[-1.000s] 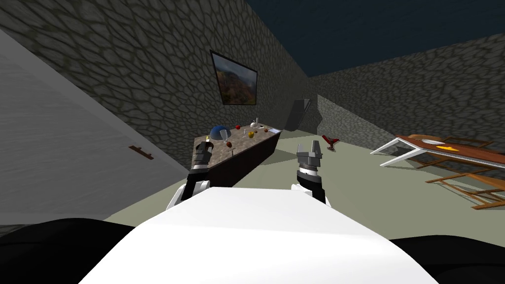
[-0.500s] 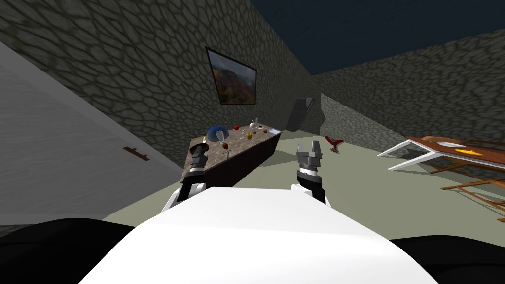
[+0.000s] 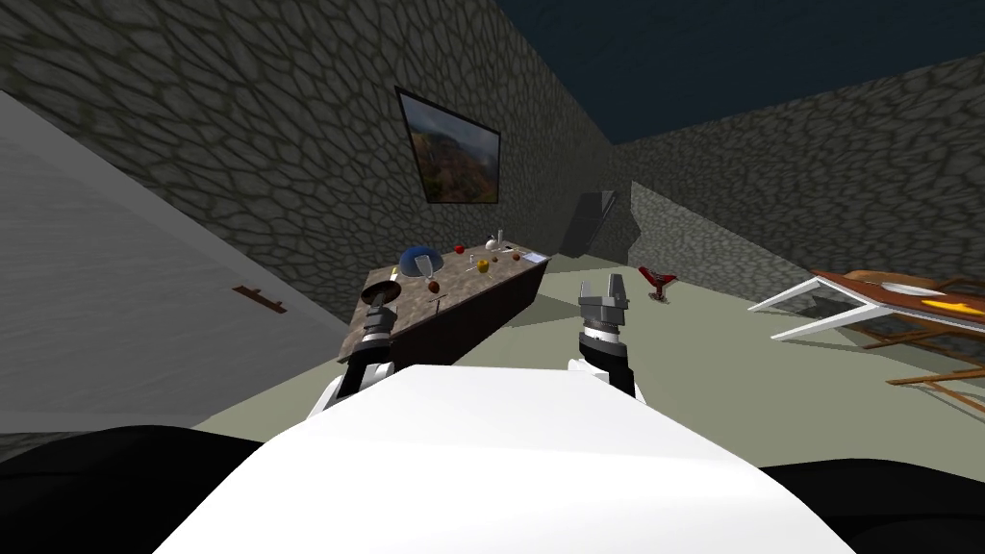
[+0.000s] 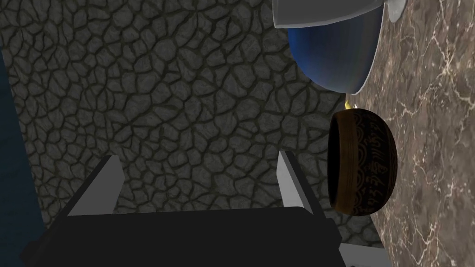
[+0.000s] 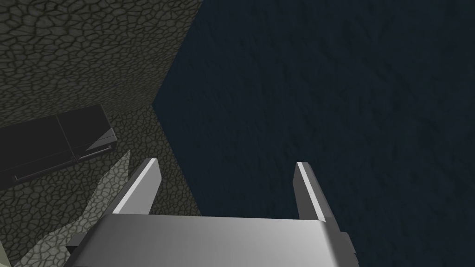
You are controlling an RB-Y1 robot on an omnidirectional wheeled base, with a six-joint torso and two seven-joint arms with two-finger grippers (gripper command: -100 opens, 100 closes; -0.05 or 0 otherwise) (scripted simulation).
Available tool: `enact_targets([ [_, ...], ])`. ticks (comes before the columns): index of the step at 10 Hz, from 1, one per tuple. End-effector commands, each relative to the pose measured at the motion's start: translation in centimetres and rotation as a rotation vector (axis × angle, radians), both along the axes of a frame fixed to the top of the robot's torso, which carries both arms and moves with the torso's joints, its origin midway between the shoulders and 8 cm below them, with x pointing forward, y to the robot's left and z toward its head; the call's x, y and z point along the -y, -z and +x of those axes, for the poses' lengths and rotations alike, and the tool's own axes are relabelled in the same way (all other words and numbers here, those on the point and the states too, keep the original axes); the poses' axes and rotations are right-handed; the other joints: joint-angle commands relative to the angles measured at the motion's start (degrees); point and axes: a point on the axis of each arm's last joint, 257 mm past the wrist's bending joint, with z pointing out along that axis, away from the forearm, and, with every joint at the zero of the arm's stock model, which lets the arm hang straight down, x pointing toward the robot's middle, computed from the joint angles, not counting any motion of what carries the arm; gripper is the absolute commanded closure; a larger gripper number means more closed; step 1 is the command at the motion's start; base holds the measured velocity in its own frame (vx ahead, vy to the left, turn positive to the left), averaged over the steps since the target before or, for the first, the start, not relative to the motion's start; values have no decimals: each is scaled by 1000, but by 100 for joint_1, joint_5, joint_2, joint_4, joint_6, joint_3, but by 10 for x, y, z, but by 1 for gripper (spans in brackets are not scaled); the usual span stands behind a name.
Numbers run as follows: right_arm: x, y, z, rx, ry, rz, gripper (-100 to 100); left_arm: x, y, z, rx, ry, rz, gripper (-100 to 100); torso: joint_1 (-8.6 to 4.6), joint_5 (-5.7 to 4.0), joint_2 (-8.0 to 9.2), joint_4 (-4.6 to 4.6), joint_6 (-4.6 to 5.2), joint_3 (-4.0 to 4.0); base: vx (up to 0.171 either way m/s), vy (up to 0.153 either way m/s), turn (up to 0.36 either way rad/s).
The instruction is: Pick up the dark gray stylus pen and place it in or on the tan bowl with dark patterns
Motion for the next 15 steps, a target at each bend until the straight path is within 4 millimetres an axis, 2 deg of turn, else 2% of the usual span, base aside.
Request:
enact_targets([
  [1,0,0,0,0,0,0,0,-20,14,-5,-31,-38,-26,-100,0,0,0,0,0,0,116,-124,60],
  [4,0,0,0,0,0,0,0,-48,36,-17,-71,-95,-68,-100,6,0,-3,-1,0,-2,94,-102,70],
  [7,0,0,0,0,0,0,0,-68,56,-27,-100,-138,-109,-100,13,2,7,1,-1,3,73,-86,84],
  [8,0,0,0,0,0,0,0,-77,69,-32,-116,-159,-136,-100,13,2,5,1,0,2,103,-114,152],
  [13,0,0,0,0,0,0,0,-83,106,-38,-157,-188,-210,-100,18,3,2,0,1,1,82,-99,135],
  [14,0,0,0,0,0,0,0,-79,123,-39,-174,-193,-243,-100,16,3,3,0,0,1,97,-120,183],
  [15,0,0,0,0,0,0,0,-76,131,-40,-182,-195,-261,-100,5,1,-5,-1,0,-3,105,-138,215],
])
